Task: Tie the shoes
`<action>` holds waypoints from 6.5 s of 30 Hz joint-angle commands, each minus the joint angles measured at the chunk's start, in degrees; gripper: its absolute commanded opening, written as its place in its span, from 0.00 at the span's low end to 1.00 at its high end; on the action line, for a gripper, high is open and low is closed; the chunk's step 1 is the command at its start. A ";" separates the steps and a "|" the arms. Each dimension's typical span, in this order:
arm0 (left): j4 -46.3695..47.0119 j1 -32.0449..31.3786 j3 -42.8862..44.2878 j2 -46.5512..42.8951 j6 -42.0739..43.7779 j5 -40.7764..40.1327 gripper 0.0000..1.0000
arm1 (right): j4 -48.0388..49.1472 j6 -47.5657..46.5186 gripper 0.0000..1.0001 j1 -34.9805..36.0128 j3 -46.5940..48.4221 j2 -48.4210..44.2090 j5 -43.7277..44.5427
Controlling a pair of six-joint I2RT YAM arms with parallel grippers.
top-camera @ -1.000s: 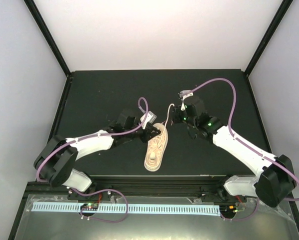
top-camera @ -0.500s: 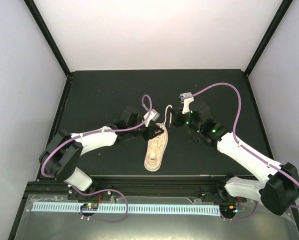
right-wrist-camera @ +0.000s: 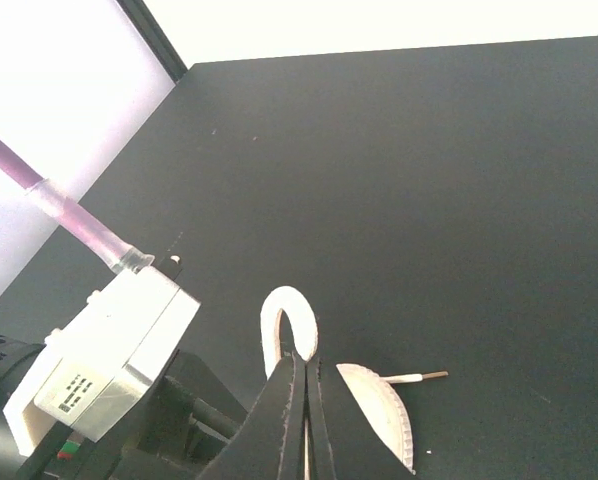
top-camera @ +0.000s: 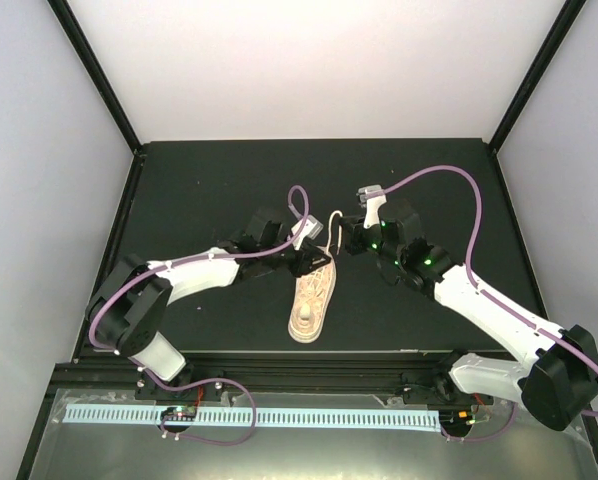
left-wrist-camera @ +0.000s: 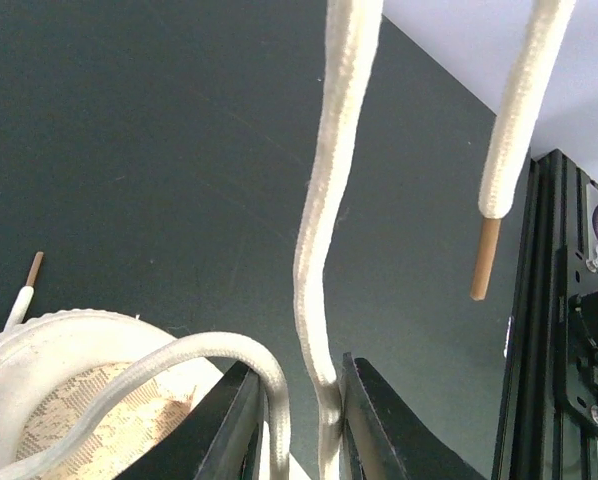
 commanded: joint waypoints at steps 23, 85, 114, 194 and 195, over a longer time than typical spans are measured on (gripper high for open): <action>9.71 0.18 -12.50 -10.03 -2.96 -4.95 0.02 | 7.61 -2.91 0.02 0.18 16.23 27.54 -16.62; 12.90 1.90 -14.37 -11.05 -9.77 -0.37 0.02 | 29.27 -23.81 0.33 2.45 -2.39 33.19 -28.39; 10.88 2.31 -14.84 -12.86 -9.40 -2.21 0.01 | 31.82 -21.56 0.02 2.30 -4.95 28.81 -26.56; 6.78 4.17 -8.15 -7.53 -2.97 5.36 0.02 | -16.84 -6.65 0.02 -0.62 -5.47 0.36 -40.05; 6.41 4.14 -8.24 -7.82 -2.79 5.39 0.02 | -16.23 -5.20 0.02 0.29 -6.47 0.18 -42.42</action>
